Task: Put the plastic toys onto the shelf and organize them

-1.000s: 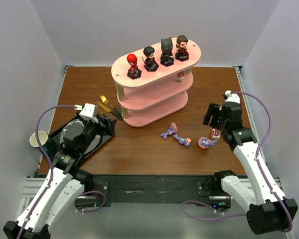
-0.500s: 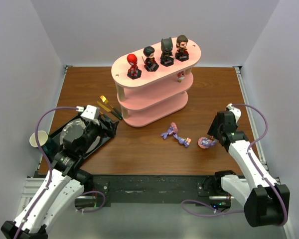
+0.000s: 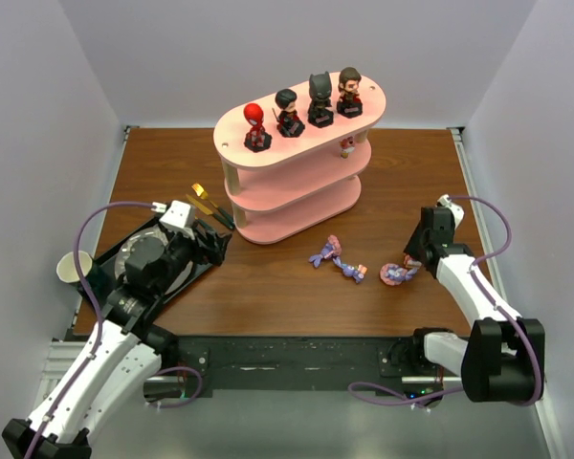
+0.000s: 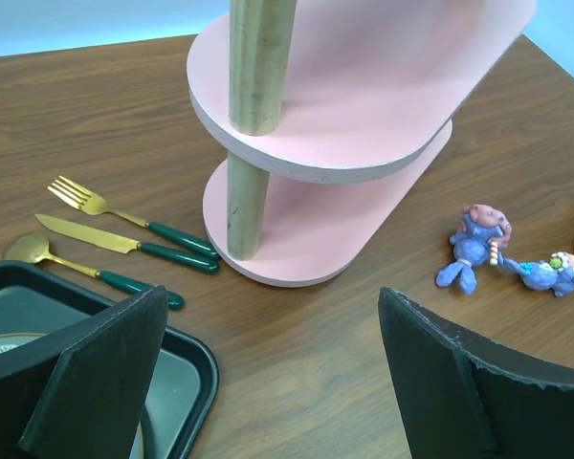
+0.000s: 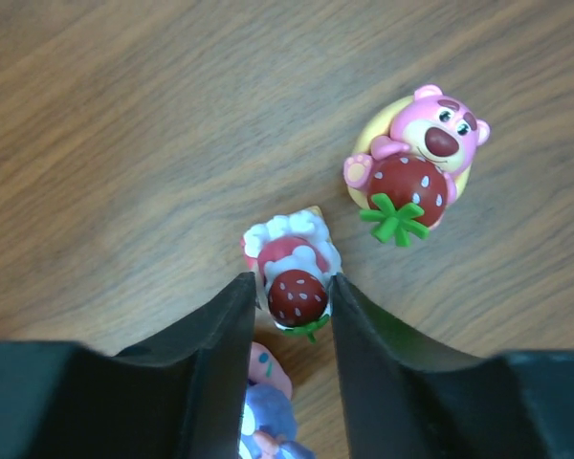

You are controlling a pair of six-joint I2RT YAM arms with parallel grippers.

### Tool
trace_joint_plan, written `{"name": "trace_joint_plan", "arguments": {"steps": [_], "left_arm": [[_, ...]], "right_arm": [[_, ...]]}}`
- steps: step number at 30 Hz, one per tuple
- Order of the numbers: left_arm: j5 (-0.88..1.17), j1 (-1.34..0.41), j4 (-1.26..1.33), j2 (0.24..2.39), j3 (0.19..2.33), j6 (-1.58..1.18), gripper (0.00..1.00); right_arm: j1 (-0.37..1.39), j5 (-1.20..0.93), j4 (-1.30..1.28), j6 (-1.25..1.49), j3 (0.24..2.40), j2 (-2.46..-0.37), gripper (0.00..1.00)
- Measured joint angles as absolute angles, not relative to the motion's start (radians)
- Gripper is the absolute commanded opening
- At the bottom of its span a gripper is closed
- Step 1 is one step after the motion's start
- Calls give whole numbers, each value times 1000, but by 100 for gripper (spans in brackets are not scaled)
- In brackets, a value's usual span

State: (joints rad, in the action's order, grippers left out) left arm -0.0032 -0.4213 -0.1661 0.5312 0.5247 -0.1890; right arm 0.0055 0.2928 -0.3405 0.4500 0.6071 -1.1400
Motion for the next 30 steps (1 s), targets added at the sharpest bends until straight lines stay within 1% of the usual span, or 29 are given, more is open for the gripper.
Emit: {"name": "trace_joint_plan", "arguments": {"steps": [1, 3, 4, 6, 12, 17, 22, 26, 30], "left_arm": [[-1, -421, -166, 532, 525, -189, 96], [9, -421, -166, 535, 525, -187, 96], [19, -421, -166, 538, 524, -186, 96], [49, -421, -162, 545, 521, -181, 96], [184, -421, -143, 586, 507, -169, 96], [329, -421, -114, 620, 503, -164, 96], [450, -437, -83, 649, 495, -165, 96], [500, -501, -66, 674, 495, -178, 95], [525, -582, -49, 690, 492, -199, 95]], "right_arm": [[6, 291, -336, 447, 607, -1140, 21], [6, 287, -329, 441, 607, -1139, 11], [6, 283, -328, 439, 607, -1137, 4], [6, 269, -332, 427, 607, -1129, 0], [6, 191, -348, 369, 625, -1050, 0], [36, 62, -347, 281, 682, -1000, 0], [210, -79, -349, 167, 744, -982, 0], [361, -231, -371, 60, 817, -1008, 0], [472, -389, -385, -25, 860, -1038, 0]]}}
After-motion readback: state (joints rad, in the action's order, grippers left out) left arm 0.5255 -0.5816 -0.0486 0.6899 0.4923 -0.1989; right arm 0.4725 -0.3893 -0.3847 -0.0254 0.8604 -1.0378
